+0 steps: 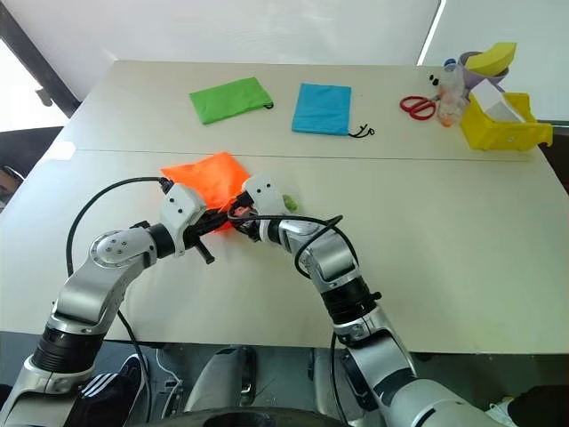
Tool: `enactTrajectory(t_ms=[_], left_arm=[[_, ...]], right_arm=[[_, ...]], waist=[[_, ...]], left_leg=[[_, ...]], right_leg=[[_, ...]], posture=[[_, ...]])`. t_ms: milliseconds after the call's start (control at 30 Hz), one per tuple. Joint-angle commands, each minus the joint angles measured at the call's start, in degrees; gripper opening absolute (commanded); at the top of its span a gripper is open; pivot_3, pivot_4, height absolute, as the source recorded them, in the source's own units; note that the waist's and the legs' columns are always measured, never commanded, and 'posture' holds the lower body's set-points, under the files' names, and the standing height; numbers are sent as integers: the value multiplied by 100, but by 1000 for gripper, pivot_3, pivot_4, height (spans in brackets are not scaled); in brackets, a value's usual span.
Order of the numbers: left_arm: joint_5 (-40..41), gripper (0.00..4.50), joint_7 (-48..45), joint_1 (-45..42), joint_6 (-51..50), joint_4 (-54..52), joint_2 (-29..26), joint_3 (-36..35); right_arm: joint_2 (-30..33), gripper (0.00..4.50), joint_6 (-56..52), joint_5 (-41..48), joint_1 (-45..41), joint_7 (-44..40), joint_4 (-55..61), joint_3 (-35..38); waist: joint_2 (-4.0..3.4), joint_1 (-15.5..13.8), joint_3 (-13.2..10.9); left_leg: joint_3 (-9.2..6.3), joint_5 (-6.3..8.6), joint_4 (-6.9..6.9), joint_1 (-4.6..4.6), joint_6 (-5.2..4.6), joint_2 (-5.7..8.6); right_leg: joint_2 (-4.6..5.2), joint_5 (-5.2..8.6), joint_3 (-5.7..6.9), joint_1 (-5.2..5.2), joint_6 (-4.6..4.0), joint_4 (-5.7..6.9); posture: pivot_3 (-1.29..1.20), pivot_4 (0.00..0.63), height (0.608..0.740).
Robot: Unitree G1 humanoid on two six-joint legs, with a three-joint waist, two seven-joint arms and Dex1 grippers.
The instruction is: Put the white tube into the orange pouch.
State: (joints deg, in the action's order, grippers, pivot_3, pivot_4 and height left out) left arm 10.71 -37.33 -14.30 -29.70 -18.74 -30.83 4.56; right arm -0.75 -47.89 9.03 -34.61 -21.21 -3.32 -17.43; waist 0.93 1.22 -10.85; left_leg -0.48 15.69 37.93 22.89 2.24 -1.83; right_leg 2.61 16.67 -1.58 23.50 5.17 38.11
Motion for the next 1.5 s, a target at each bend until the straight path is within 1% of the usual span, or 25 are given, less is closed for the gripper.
enactTrajectory(t_ms=[33,267,333,367,433,467,533,600,767,867,900,1000,1067,1233,1267,1500], left_arm=[[81,0,-16,-32,35,-269,51,42],[66,0,12,-27,1,-311,61,52],[68,0,21,-22,-7,-319,66,46],[66,0,24,-18,-9,-322,66,46],[63,0,24,-11,-10,-322,63,46],[60,0,21,-8,-6,-317,59,47],[53,0,19,1,3,-312,51,49],[35,0,4,22,41,-282,21,34],[6,0,-46,71,161,-206,-69,11],[-3,0,-79,93,210,-168,-123,-1],[-19,0,-107,104,257,-145,-161,-6],[65,0,-391,215,472,-92,-397,-129],[173,0,-614,285,597,-25,-562,-252],[240,0,-1088,391,1013,232,-922,-397],[235,0,-1147,393,1081,287,-957,-400],[141,0,-1359,340,1460,642,-1103,-440]], right_arm=[[-110,1879,287,-53,-215,-218,53,-298],[-237,1879,406,-57,-254,-272,-97,-261],[-230,2895,446,-63,-247,-300,-93,-267],[-225,3217,423,-24,-227,-347,-59,-254],[-180,4225,398,-17,-202,-425,11,-277],[-147,4480,359,14,-188,-500,70,-294],[-90,4480,330,36,-167,-584,194,-294],[101,4480,166,157,-101,-761,511,-192],[878,4480,-159,384,56,-1288,1247,-123],[1241,4480,-278,551,173,-1519,1606,-87],[1343,4480,-300,613,217,-1577,1709,-47],[1903,4480,-263,762,446,-1900,2016,120],[2112,4480,-171,718,473,-1874,1989,232],[2120,4480,226,484,293,-1429,1572,531],[2151,4480,416,368,262,-1395,1501,484],[2001,4480,857,56,71,-1227,1053,297]], waist=[[0,1,0],[0,7,0],[0,6,0],[0,5,0],[0,0,0],[0,-1,0],[0,-2,0],[0,-4,0],[0,-15,0],[0,-17,0],[0,-16,0],[0,-9,0],[0,-4,0],[0,-8,-1],[-1,-12,-1],[-1,-14,-1]], left_leg=[[0,0,0,0,0,0],[-1,0,0,-1,0,-1],[-2,0,0,-1,0,-1],[-3,0,0,-1,0,-1],[-4,0,0,-1,0,-1],[-4,0,0,-1,0,0],[-4,0,0,0,0,0],[-5,0,0,0,0,0],[-7,0,0,1,0,1],[-7,0,0,0,0,2],[-7,0,0,0,0,1],[-5,0,0,0,0,0],[-4,0,-1,0,0,0],[7,0,0,-4,0,0],[7,0,0,-4,0,-1],[11,0,0,4,0,0]], right_leg=[[1,0,-1,0,0,0],[-3,0,0,0,0,1],[-2,0,0,0,0,1],[-1,0,0,0,0,1],[-1,0,0,0,0,0],[0,0,0,0,0,0],[1,0,0,0,0,0],[1,0,0,0,0,0],[4,0,0,-1,0,-2],[3,0,1,-2,0,-2],[1,0,1,-2,0,-2],[-3,0,2,-1,-1,-2],[-3,1,2,-1,-1,-3],[-4,1,0,-1,-4,-3],[-5,1,0,-2,-4,-3],[0,1,0,1,-2,-7]], posture=[[0,150,740],[0,150,740],[0,150,740],[0,150,740],[0,150,740],[0,150,740],[0,150,740],[0,150,740],[0,150,740],[0,150,740],[0,150,740],[0,150,740],[0,150,740],[0,150,740],[0,150,740],[0,150,740]])
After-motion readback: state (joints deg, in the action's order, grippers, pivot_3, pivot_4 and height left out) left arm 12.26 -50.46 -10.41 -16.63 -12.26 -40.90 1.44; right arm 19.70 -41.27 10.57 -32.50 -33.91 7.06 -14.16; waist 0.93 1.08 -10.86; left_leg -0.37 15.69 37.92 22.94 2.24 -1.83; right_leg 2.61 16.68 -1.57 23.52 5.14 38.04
